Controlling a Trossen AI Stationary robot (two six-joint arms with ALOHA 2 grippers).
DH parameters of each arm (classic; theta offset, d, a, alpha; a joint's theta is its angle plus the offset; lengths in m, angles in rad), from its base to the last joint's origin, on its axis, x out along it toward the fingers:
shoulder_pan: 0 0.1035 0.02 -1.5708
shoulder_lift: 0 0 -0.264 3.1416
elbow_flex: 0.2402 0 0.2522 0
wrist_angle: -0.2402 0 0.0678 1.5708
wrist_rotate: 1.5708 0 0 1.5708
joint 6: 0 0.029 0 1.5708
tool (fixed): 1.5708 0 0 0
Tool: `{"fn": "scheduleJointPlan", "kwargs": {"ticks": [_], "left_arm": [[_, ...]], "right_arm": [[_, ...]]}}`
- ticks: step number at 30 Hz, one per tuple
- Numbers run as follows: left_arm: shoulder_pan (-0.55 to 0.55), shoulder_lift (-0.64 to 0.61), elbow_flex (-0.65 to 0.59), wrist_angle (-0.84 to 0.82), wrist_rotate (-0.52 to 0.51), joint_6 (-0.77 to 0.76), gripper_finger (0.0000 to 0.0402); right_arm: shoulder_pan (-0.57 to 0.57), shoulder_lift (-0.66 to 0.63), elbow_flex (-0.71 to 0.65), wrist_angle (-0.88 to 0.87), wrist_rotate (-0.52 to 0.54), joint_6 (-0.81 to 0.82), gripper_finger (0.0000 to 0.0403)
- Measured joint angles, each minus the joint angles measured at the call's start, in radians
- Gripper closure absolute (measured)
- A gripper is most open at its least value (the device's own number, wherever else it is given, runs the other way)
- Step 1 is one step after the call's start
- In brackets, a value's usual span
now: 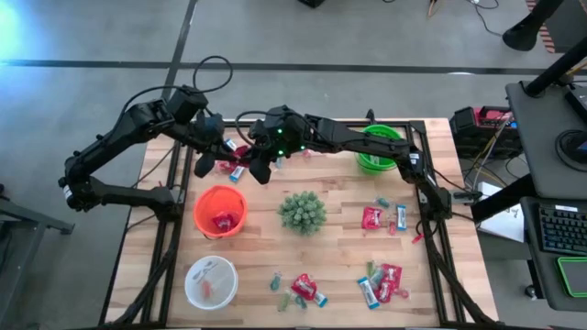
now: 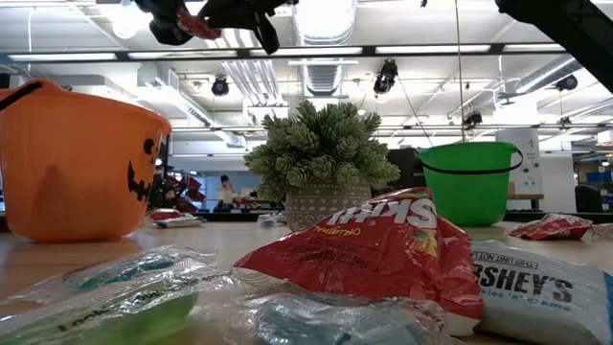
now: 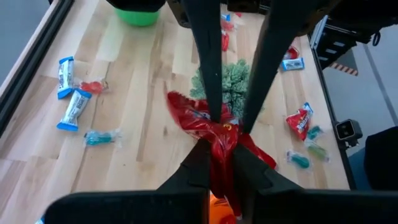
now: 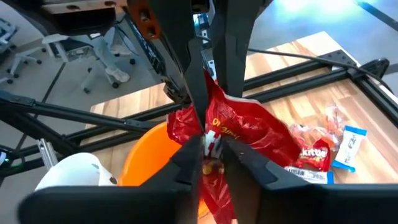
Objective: Sort candy
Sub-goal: Put the red candy into the orange bucket
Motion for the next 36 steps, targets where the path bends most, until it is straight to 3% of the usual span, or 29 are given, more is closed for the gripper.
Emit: {"fn": "scheduleJointPlan", "kwargs": {"ticks": [6,11,16,22,25,36], "left_arm": [[0.0,-0.006,0.0,-0.046,0.0,0.0,0.0398],[0.0,-0.028,0.0,-0.174,0.0,0.029,0.0399],[0.0,-0.059,0.0,-0.343,0.02,0.052,0.0399],[-0.009,-0.108,0.0,-0.429,0.163,0.046,0.0399],[-0.021,-0.132,0.0,-0.449,0.163,0.045,0.0399],[-0.03,-0.216,-0.051,-0.456,0.159,0.044,0.0368]], "right_arm": [[0.0,-0.013,0.0,-0.015,0.001,0.004,0.0271],[-0.015,-0.061,0.0,-0.106,0.009,-0.01,0.0244],[-0.044,-0.105,0.0,-0.245,0.012,-0.009,0.0239],[-0.075,-0.135,0.0,-0.371,0.085,-0.009,0.0245],[-0.088,-0.137,0.0,-0.412,0.145,-0.008,0.0245],[-0.104,-0.137,0.0,-0.424,0.167,0.056,0.0248]]}}
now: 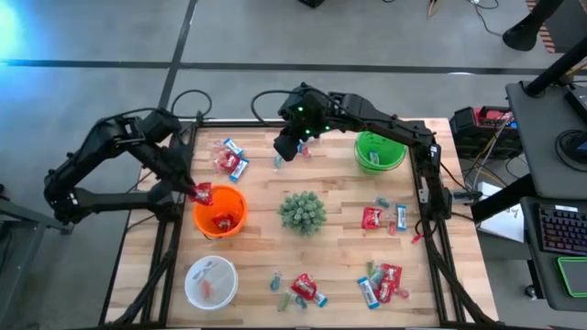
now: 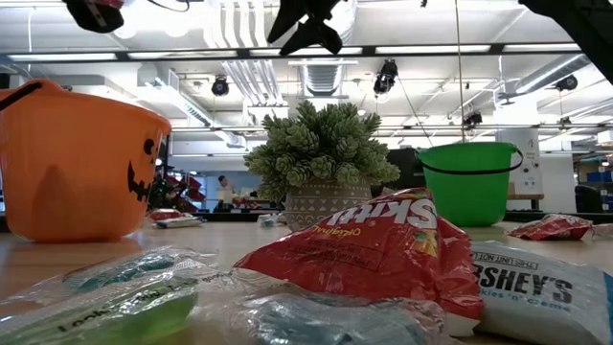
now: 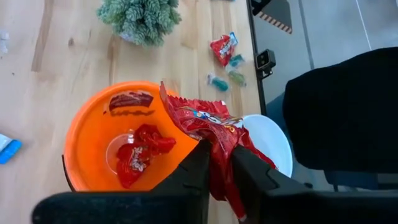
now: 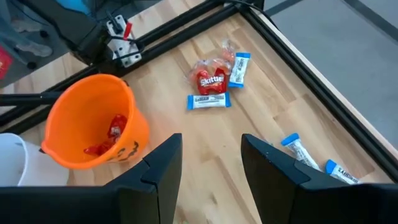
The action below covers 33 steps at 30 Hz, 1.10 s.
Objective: Sort candy
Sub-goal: Put the red candy into the orange bucket, then put the white chocolate into the green bucket
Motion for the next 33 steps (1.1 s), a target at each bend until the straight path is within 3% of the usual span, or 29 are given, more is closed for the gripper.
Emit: {"fn": "scheduleJointPlan", "kwargs": {"ticks": [13,23,33], "left_arm": [[0.0,-0.014,-0.026,0.009,-0.029,0.007,0.0259],[0.0,0.002,-0.026,0.147,-0.498,-0.002,0.0254],[0.042,0.159,-0.028,0.248,-0.606,0.084,0.0254]], "right_arm": [[0.0,0.0,0.0,0.003,0.004,0.045,0.0247],[-0.007,0.0,0.0,-0.016,0.085,0.041,0.0248],[-0.064,0.0,0.0,-0.184,0.133,-0.017,0.0241]]}}
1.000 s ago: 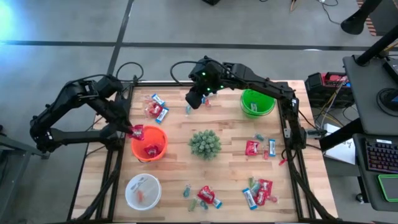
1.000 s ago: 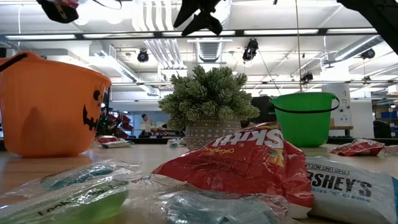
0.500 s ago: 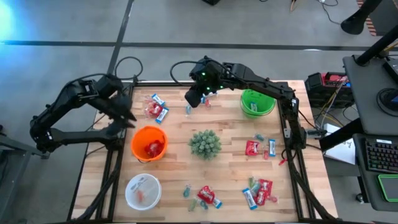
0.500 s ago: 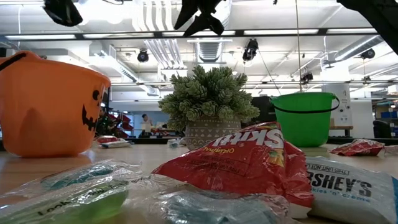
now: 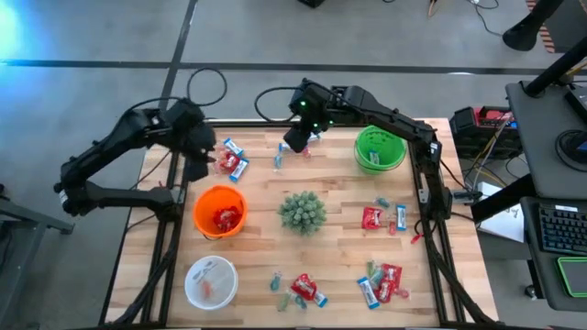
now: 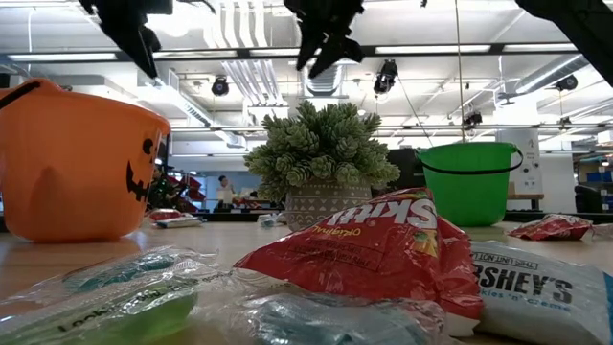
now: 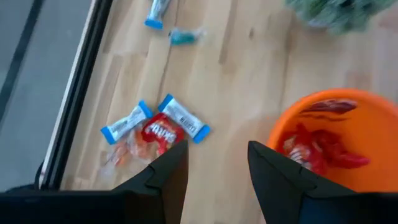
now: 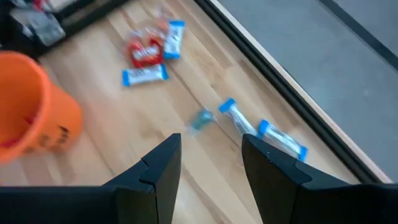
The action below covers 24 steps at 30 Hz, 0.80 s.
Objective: Sort candy
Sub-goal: Put the white chocolate into the green bucket
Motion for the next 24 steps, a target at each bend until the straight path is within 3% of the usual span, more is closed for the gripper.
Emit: {"fn": "scheduleJointPlan", "kwargs": {"ticks": [9,17,24], "left_arm": [[0.171,0.184,0.0,0.072,-0.026,0.03,0.0254],[0.35,0.331,0.003,0.123,0.035,0.015,0.0254],[0.415,0.464,0.074,0.141,0.035,-0.233,0.0254]], "right_arm": [[-0.076,0.0,0.0,-0.089,-0.01,-0.17,0.024],[-0.158,0.001,0.0,-0.141,-0.038,-0.303,0.0243],[-0.224,0.001,0.0,-0.142,-0.038,-0.377,0.0241]]}}
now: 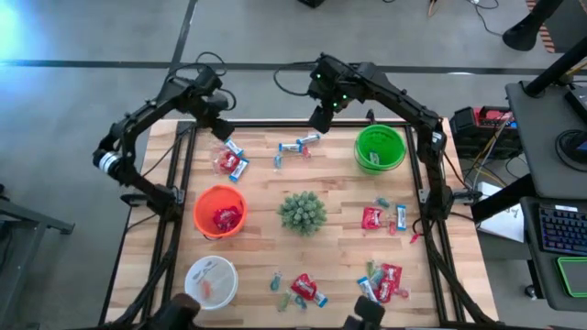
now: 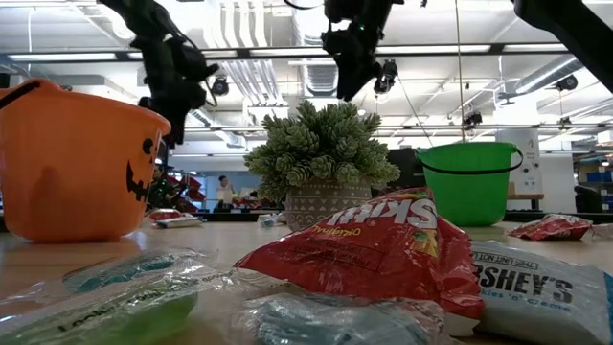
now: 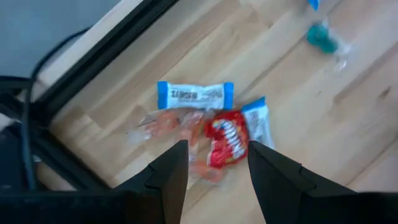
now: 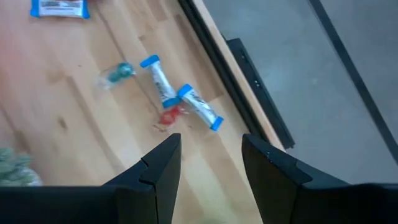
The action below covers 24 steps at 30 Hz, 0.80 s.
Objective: Sort candy
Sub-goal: Put the white chocolate into the green bucket
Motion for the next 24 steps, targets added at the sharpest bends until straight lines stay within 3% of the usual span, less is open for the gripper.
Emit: {"fn": "scheduleJointPlan", "kwargs": {"ticks": [4,14,24], "left_arm": [[-0.011,0.06,0.052,0.002,0.006,-0.07,0.0254],[-0.016,0.17,0.245,-0.089,0.001,0.166,0.0254],[-0.035,0.257,0.376,-0.23,0.0,-0.135,0.0254]], "right_arm": [[-0.033,0.0,0.0,0.0,0.0,-0.041,0.024],[-0.078,0.0,0.0,0.0,-0.002,-0.075,0.0245],[-0.08,0.0,0.0,0.0,-0.002,-0.103,0.0245]]}}
